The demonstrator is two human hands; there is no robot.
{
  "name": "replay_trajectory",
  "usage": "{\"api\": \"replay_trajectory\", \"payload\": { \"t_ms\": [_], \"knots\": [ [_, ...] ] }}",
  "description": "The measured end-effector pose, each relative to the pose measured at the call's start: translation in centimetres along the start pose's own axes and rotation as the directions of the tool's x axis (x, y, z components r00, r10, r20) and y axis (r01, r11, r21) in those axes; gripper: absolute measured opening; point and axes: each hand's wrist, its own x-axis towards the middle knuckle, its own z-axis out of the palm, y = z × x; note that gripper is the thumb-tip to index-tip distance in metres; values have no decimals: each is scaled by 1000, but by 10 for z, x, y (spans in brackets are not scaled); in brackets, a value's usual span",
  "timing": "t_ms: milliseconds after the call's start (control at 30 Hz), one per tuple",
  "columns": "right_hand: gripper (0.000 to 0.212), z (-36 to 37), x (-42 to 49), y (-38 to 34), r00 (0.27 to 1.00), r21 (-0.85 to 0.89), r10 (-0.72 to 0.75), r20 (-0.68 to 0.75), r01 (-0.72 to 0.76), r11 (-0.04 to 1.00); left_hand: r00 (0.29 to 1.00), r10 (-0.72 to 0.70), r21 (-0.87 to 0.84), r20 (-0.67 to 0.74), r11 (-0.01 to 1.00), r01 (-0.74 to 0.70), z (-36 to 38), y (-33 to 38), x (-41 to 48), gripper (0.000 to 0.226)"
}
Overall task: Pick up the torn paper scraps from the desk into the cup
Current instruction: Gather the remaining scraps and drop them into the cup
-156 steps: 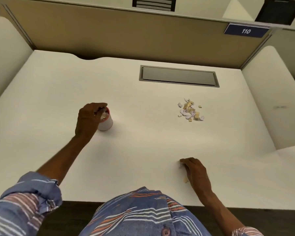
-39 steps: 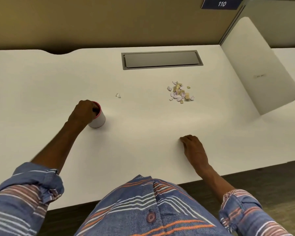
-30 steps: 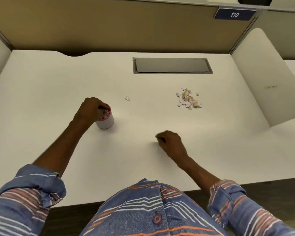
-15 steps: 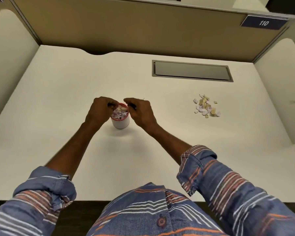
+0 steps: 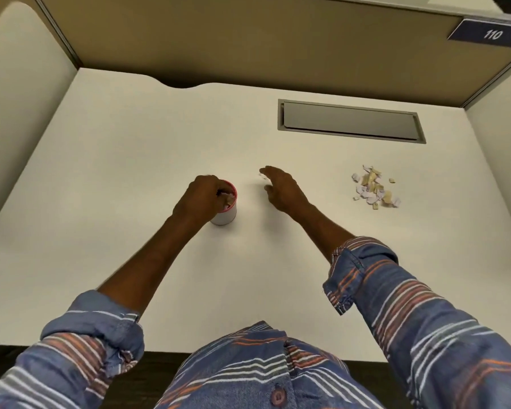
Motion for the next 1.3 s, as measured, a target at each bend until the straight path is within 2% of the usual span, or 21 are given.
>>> {"api": "replay_trajectory", "payload": {
  "t_ms": [67,133,233,367,467,600,733,900,1000,1067,1133,1200,1300],
  "knots": [
    [59,5,9,7,984,-176,-26,177,58,983,1000,-12,80,14,997,11,1,3,1,20],
    [65,9,20,8,963,-293,-8,269,89,952,999,-19,134,30,991,14,3,7,2,22],
    [64,13,31,3,958,-368,-7,286,117,922,998,-38,166,59,986,28,6,11,4,29],
    [59,19,29,8,954,-380,-2,301,122,917,997,-47,176,65,984,35,7,11,7,31],
    [58,23,3,27,966,-352,-41,256,132,926,999,-14,174,51,985,4,6,7,8,28],
    [48,17,-59,60,975,-261,-179,130,208,943,1000,27,166,14,986,-29,5,1,10,25],
    [41,-1,-124,104,973,-296,-231,-3,220,930,999,28,183,31,983,-33,6,-3,10,29],
    [28,-49,-155,158,984,-311,-33,-173,-23,950,997,20,256,73,966,-38,13,-2,11,32],
    [22,-81,-153,178,958,-354,99,-267,-193,915,998,8,284,60,959,-25,15,1,12,31],
    [28,-96,-146,189,927,-287,200,-318,-296,911,999,-2,278,43,960,-10,12,2,13,29],
    [43,-107,-140,200,918,-212,280,-281,-344,915,999,5,262,35,965,-14,9,6,13,27],
    [59,-112,-136,207,927,-194,331,-175,-362,912,1000,21,239,15,971,-24,3,10,12,26],
    [62,-109,-136,211,941,-223,329,-79,-339,914,999,32,206,-41,978,-23,-8,19,10,30]
  ]
}}
